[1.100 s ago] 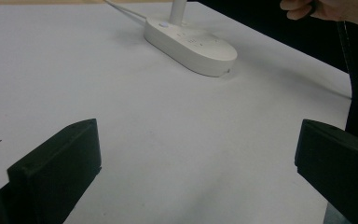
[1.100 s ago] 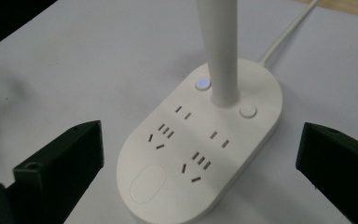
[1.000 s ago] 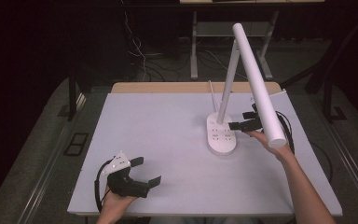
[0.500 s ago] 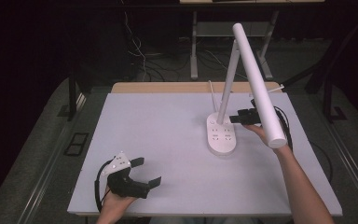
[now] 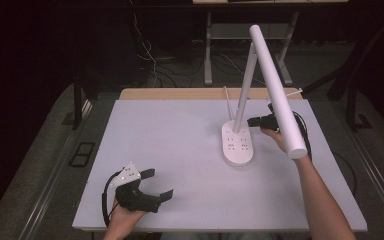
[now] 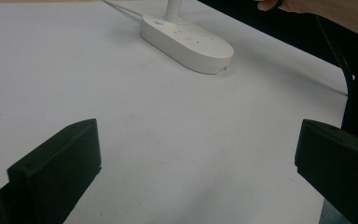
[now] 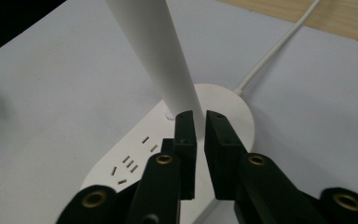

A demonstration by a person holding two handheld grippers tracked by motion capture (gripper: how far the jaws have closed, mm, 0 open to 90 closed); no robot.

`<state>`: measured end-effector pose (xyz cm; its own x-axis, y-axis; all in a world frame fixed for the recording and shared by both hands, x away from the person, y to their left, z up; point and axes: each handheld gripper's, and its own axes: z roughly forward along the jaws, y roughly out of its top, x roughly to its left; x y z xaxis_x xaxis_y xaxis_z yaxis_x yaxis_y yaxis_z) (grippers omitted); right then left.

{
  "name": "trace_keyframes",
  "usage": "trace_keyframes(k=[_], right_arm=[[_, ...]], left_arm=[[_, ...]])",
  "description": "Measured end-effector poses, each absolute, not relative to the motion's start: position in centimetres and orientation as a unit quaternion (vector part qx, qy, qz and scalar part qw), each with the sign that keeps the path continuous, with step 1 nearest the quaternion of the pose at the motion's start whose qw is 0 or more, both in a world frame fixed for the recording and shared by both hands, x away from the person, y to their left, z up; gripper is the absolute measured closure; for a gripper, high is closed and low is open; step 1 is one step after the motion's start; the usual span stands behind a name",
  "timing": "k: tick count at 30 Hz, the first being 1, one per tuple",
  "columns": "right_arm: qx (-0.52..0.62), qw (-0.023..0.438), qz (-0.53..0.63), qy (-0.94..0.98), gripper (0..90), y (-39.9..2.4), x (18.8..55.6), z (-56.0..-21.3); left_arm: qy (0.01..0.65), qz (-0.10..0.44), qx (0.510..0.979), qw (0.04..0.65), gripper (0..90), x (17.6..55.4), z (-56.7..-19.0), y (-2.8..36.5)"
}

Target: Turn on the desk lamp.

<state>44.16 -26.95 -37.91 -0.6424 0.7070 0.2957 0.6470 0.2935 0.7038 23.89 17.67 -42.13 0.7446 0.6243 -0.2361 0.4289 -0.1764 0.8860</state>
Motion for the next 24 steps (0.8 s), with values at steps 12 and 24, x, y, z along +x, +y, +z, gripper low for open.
trace_keyframes(k=[12,24], right_arm=[[0.425,0.018,0.418,0.802,89.6,-26.7,45.6,-40.0],[0.427,0.01,0.411,0.805,89.7,-26.0,46.3,-41.6]], left_arm=[[0.345,0.087,0.763,0.54,0.0,23.9,-42.2,17.6],[0.346,0.088,0.762,0.54,0.0,23.9,-42.2,17.7]])
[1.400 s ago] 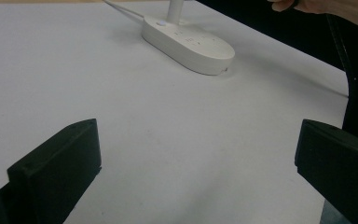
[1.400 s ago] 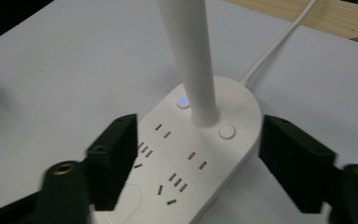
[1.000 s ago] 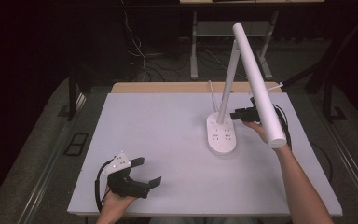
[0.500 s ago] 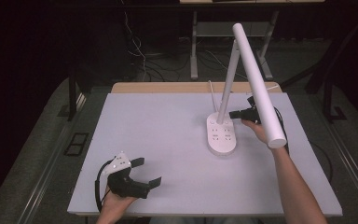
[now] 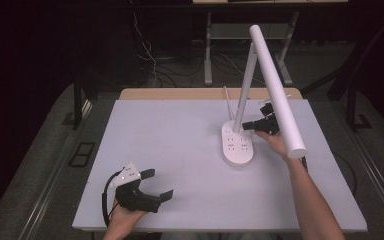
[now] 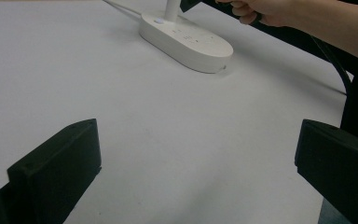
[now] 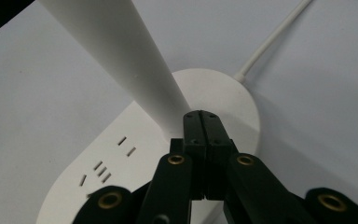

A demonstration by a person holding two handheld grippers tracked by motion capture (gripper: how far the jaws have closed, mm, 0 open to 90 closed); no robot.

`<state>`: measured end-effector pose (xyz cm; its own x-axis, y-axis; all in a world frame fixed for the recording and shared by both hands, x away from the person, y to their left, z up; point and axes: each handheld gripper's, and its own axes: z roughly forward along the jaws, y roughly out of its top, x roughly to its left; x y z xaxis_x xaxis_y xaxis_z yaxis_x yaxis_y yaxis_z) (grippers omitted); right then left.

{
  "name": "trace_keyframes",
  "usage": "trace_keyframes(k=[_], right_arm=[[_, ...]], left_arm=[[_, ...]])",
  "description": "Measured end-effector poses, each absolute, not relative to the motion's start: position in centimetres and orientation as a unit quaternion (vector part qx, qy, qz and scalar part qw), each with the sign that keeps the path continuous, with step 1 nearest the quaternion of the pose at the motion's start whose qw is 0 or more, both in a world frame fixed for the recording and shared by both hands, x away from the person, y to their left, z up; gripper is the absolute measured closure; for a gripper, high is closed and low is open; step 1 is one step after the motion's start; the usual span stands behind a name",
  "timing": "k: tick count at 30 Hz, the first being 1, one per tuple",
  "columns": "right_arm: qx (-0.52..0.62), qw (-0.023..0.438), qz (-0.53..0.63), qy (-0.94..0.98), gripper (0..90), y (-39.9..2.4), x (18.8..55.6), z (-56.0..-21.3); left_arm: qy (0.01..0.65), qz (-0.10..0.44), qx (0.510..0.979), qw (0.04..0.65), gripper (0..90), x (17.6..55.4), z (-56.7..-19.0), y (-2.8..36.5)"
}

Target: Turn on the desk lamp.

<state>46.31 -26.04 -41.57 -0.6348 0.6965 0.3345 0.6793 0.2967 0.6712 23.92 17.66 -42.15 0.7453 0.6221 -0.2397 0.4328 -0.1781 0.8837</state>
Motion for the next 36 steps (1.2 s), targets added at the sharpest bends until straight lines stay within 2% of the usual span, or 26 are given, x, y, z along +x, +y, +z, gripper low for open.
trace_keyframes(k=[17,36], right_arm=[[0.432,0.007,0.417,0.799,89.7,-26.0,46.7,-42.8],[0.435,0.025,0.411,0.801,90.0,-25.6,46.3,-42.9]], left_arm=[[0.345,0.087,0.763,0.54,0.0,23.9,-42.2,17.7],[0.342,0.085,0.767,0.536,0.0,23.9,-42.2,17.5]])
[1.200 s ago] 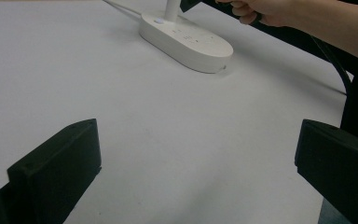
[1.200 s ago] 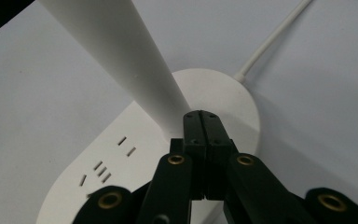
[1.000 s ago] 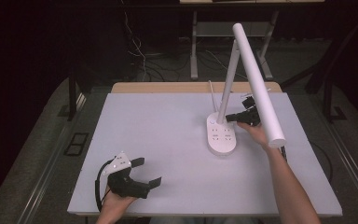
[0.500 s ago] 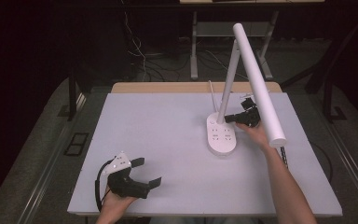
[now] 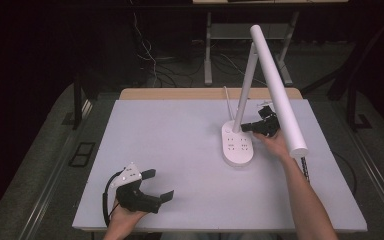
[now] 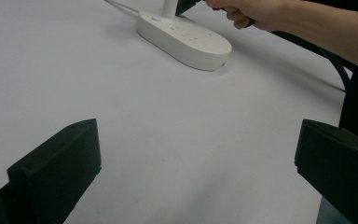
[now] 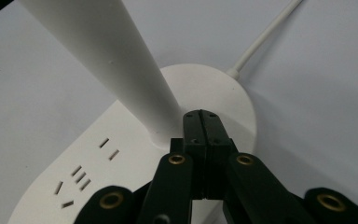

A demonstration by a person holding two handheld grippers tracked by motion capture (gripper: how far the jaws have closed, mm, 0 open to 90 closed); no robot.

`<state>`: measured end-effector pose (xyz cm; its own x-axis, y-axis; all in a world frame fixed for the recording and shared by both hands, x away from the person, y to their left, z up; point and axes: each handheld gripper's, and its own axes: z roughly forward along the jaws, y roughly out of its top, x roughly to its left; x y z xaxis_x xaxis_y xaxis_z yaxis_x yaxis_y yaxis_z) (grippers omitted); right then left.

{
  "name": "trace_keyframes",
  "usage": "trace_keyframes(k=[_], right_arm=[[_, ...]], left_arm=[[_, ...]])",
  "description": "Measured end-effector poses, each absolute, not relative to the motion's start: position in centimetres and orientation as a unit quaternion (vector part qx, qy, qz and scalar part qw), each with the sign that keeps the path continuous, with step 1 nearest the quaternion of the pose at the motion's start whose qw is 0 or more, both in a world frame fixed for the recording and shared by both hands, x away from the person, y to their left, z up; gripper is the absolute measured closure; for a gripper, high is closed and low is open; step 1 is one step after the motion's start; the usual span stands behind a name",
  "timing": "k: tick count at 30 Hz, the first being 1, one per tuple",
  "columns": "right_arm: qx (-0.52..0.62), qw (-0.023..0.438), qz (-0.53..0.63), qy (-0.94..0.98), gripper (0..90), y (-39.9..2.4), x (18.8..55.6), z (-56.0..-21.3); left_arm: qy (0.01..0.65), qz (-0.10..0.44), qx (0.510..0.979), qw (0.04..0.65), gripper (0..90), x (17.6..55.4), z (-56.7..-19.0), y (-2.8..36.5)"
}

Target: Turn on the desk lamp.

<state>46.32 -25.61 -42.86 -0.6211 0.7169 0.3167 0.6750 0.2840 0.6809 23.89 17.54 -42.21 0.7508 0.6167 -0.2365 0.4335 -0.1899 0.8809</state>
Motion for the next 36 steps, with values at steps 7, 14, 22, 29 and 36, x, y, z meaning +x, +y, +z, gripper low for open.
trace_keyframes(k=[7,14,22,29,36], right_arm=[[0.44,0.025,0.407,0.8,89.9,-25.6,46.3,-42.5],[0.437,0.032,0.396,0.807,89.8,-25.3,46.1,-42.3],[0.43,0.046,0.395,0.81,89.8,-25.6,45.8,-41.5],[0.438,0.049,0.394,0.807,89.8,-26.3,45.4,-40.7],[0.436,0.052,0.394,0.807,89.8,-26.9,44.8,-40.0]], left_arm=[[0.343,0.082,0.769,0.533,0.0,24.0,-42.3,17.5],[0.345,0.082,0.769,0.533,0.0,24.1,-42.3,17.5],[0.345,0.084,0.768,0.534,0.0,24.1,-42.3,17.6],[0.344,0.083,0.769,0.533,0.0,24.0,-42.3,17.5],[0.344,0.084,0.768,0.533,0.0,24.1,-42.3,17.6]])
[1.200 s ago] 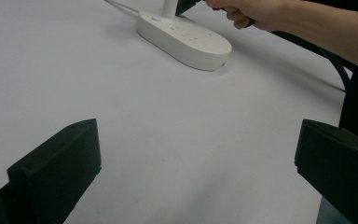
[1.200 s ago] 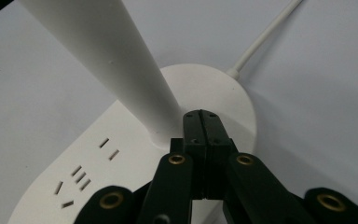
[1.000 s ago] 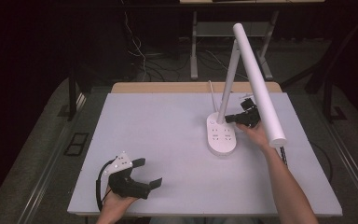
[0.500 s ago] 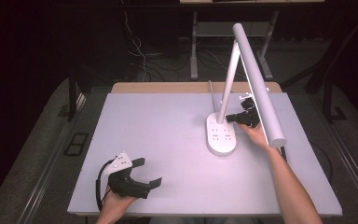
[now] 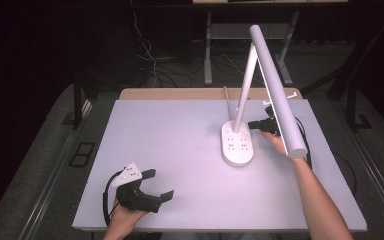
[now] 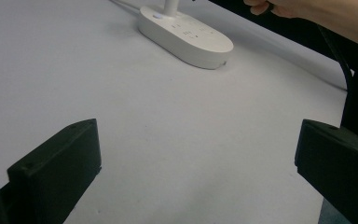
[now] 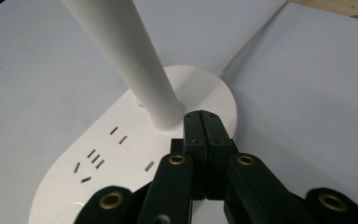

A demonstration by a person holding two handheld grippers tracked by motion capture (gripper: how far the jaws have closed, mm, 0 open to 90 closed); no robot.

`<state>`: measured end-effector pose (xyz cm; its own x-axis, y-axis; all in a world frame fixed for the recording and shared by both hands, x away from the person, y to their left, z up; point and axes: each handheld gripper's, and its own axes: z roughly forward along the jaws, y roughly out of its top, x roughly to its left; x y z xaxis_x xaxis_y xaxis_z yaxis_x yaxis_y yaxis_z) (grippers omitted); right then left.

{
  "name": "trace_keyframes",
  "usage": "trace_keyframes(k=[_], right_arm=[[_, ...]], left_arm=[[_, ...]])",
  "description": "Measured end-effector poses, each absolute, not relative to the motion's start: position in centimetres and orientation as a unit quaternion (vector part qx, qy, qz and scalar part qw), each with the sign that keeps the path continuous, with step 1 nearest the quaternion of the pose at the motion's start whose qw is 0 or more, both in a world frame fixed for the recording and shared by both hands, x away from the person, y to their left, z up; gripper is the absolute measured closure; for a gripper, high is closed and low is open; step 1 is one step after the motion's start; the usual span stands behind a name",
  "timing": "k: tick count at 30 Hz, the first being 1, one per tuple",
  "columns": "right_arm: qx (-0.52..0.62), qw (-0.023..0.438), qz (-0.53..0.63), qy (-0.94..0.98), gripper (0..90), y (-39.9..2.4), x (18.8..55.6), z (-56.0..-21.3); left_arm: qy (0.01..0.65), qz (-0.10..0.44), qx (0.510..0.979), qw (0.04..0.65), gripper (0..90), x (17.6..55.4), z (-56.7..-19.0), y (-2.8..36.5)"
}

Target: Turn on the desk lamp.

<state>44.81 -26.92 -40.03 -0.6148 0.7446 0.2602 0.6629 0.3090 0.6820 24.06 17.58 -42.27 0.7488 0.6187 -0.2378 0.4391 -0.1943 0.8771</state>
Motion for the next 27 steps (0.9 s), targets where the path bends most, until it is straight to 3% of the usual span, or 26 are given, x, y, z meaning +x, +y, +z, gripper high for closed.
trace_keyframes(k=[8,13,20,24,27], right_arm=[[0.439,0.054,0.407,0.799,89.7,-27.5,43.3,-39.0],[0.444,0.056,0.411,0.794,76.0,-28.0,42.1,-38.6],[0.447,0.053,0.426,0.785,64.3,-28.4,40.7,-38.1],[0.453,0.056,0.431,0.778,48.6,-28.6,39.4,-38.0],[0.456,0.058,0.435,0.774,42.7,-28.7,38.8,-37.9]], left_arm=[[0.343,0.083,0.768,0.534,0.0,24.0,-42.3,17.5],[0.343,0.083,0.767,0.535,0.0,24.0,-42.2,17.4],[0.342,0.082,0.768,0.535,0.0,24.0,-42.2,17.4],[0.339,0.083,0.769,0.535,0.0,24.0,-42.2,17.3],[0.339,0.083,0.768,0.536,0.0,24.0,-42.2,17.3]])
